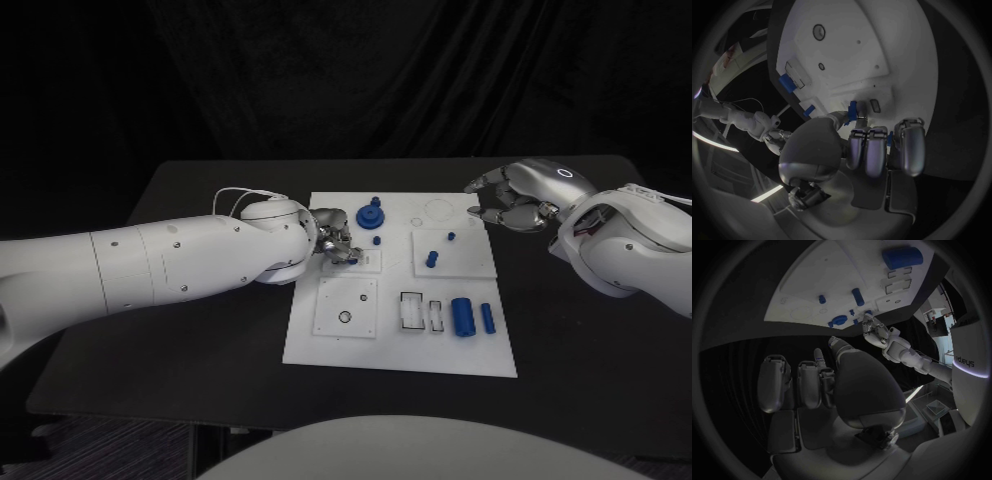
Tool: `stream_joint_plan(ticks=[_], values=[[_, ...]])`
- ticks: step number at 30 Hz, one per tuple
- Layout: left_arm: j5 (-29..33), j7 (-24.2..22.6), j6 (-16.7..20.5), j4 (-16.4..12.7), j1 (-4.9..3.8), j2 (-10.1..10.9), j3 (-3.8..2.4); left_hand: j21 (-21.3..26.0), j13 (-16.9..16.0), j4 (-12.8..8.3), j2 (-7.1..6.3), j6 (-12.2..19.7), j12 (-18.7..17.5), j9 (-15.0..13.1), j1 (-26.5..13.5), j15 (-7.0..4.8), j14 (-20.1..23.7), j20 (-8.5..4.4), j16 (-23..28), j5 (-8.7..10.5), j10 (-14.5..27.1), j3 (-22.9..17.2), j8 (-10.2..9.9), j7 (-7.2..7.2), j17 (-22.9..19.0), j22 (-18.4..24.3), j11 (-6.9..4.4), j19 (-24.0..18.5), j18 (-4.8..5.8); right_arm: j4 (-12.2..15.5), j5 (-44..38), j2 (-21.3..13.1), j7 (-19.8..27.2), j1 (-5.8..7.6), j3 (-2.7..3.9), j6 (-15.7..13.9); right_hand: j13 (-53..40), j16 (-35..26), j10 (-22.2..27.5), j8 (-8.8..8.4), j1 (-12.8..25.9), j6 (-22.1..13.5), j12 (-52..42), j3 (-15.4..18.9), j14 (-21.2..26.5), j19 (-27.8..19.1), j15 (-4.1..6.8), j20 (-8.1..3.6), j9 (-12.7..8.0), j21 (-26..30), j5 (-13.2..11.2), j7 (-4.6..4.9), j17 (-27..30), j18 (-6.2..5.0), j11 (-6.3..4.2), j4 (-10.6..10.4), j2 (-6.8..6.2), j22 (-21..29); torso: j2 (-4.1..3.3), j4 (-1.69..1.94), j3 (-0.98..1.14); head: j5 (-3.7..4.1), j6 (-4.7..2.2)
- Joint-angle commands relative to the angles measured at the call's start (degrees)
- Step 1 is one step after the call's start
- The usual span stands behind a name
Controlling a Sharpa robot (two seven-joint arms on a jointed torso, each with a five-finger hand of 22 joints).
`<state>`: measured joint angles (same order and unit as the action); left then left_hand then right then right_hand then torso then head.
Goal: Assemble the parts on the task board
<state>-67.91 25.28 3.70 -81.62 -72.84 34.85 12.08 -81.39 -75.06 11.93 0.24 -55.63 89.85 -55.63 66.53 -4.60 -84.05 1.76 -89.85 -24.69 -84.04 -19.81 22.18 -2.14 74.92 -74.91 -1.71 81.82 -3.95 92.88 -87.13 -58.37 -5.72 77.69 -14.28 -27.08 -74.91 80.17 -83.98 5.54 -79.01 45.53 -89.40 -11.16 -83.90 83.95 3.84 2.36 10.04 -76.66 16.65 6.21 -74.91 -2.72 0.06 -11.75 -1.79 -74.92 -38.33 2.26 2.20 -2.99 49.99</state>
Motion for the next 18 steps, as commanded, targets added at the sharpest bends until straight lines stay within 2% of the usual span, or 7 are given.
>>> stream_joint_plan(ticks=[1,5,9,13,18], values=[[0.1,-1.9,1.8,-0.3,0.33,0.2,0.08,0.2,-14.9,-0.1,0.28,0.0,0.1,-0.1,0.0,-0.27,-6.0,-0.18,-0.1,-0.03,-6.0,-0.4,-0.4,0.41,15.1,-1.6,-0.44,-0.4,0.34,0.0,-0.2,-0.1,-1.2,-0.15,0.03,0.5,-14.0,-0.2,-5.0,-0.41,-0.3,0.5,0.3,0.0,-3.3,0.9,-0.45,0.52,-0.1,0.4,0.3,0.10,-2.4,-0.41,0.43,0.3,0.28,-10.9,0.03,0.00,0.02,0.18,0.01],[0.1,-2.2,2.3,-0.5,0.40,0.4,0.08,0.2,-14.9,-0.1,0.24,0.0,0.1,-0.2,0.0,-0.28,-6.0,-0.18,-0.1,-0.09,-6.0,-0.5,-0.5,0.41,15.1,-1.6,-0.45,-0.4,0.34,0.0,-0.2,-0.2,-1.3,-0.15,0.03,0.5,-14.0,-0.3,-5.0,-0.43,-0.3,0.5,0.3,-0.1,-3.3,0.9,-0.45,0.52,-0.1,0.4,0.4,0.10,-2.4,-0.41,0.43,0.3,0.29,-10.9,0.02,-0.06,0.06,0.09,0.01],[0.1,-2.4,2.5,-0.5,0.46,0.5,0.08,0.2,-14.9,-0.2,0.20,-0.1,0.1,-0.2,0.0,-0.28,-6.0,-0.18,-0.1,-0.16,-6.0,-0.6,-0.5,0.42,15.1,-1.6,-0.45,-0.3,0.35,0.0,-0.2,-0.2,-1.3,-0.15,0.03,0.6,-14.0,-0.4,-4.9,-0.64,-0.3,0.6,0.4,-0.6,-3.3,0.8,-0.44,0.51,-0.3,0.6,2.0,0.13,-2.2,-0.43,0.43,0.6,0.22,-10.9,0.01,-0.07,0.08,0.07,0.01],[0.1,-2.6,2.9,-0.6,0.52,0.6,0.08,0.2,-14.9,-0.2,0.19,-0.2,0.1,-0.3,0.0,-0.29,-6.0,-0.19,-0.1,-0.24,-6.0,-0.7,-0.5,0.43,15.1,-1.6,-0.46,-0.4,0.34,0.0,-0.2,-0.2,-1.4,-0.16,0.03,0.6,-14.0,-0.4,-4.9,-0.66,-0.3,0.6,0.4,-0.7,-3.3,0.8,-0.44,0.51,-0.3,0.6,2.1,0.13,-2.3,-0.43,0.43,0.6,0.21,-10.9,0.00,-0.06,0.09,0.09,0.01],[0.1,-3.1,3.7,-0.8,0.59,0.7,0.08,0.2,-14.9,-0.3,0.17,-0.2,0.1,-0.3,0.0,-0.29,-6.0,-0.19,-0.1,-0.36,-6.0,-0.8,-0.5,0.43,15.1,-1.6,-0.47,-0.4,0.34,0.0,-0.2,-0.1,-1.4,-0.17,0.03,0.7,-13.9,-0.5,-4.9,-0.68,-0.3,0.7,0.4,-0.7,-3.3,0.8,-0.43,0.51,-0.3,0.7,2.3,0.13,-2.2,-0.43,0.43,0.6,0.20,-10.9,0.00,0.02,0.08,0.40,0.01]])
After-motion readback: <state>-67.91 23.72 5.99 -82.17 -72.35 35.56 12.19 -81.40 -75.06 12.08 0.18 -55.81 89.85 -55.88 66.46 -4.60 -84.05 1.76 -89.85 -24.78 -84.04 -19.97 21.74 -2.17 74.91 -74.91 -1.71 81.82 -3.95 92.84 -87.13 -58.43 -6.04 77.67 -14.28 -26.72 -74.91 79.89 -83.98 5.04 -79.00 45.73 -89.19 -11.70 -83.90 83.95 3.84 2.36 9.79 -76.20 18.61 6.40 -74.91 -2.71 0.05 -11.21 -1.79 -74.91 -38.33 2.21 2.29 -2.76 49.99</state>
